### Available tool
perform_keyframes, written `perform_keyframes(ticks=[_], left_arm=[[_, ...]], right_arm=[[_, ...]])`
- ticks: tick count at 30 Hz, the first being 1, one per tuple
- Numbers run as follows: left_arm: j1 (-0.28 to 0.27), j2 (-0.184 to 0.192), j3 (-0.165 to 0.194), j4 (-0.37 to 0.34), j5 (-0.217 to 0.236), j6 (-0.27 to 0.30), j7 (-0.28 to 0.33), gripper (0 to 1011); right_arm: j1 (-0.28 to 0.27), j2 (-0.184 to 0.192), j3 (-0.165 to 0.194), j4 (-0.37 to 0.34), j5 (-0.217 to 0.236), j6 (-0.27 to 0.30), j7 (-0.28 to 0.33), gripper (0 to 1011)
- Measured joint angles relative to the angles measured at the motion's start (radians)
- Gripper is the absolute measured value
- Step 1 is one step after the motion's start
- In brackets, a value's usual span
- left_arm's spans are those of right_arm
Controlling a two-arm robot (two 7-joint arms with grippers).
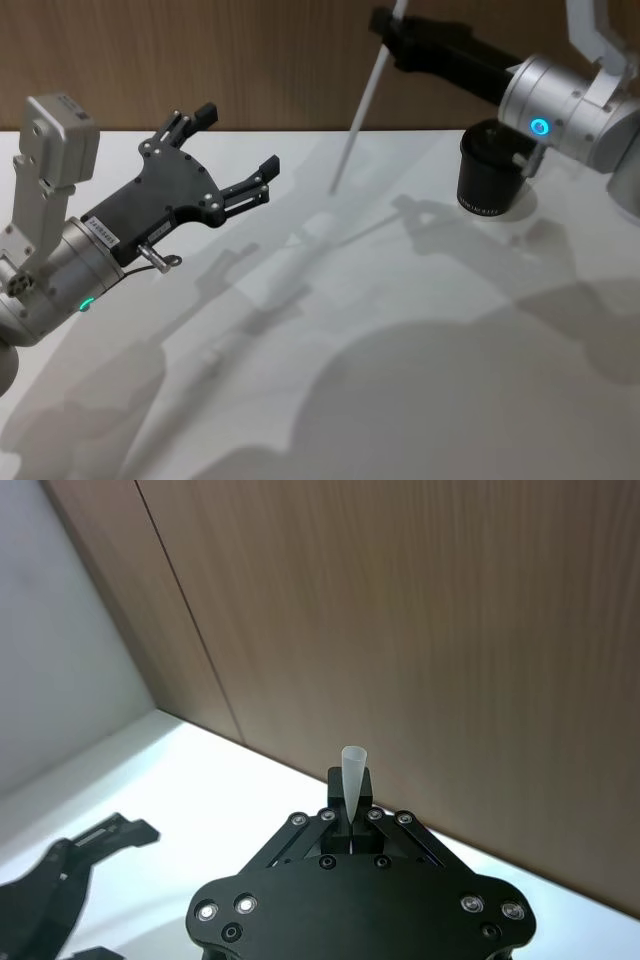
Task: Pick up the straw with one hand, pass it to the other hand, and insert it into the cup.
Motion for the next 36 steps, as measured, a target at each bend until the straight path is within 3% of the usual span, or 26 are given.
perform_keyframes(ticks=[18, 25, 36], left_arm=[[0.000, 0.000, 0.000, 0.000, 0.000, 0.000, 0.000, 1003], [0.000, 0.000, 0.000, 0.000, 0.000, 0.000, 0.000, 1003], [0.000, 0.000, 0.000, 0.000, 0.000, 0.000, 0.000, 1003]], right_arm=[[0.031, 0.152, -0.017, -0.088, -0.206, -0.038, -0.073, 7], [0.038, 0.180, -0.006, -0.093, -0.240, -0.053, -0.078, 7], [0.045, 0.200, 0.025, -0.067, -0.250, -0.079, -0.063, 7]])
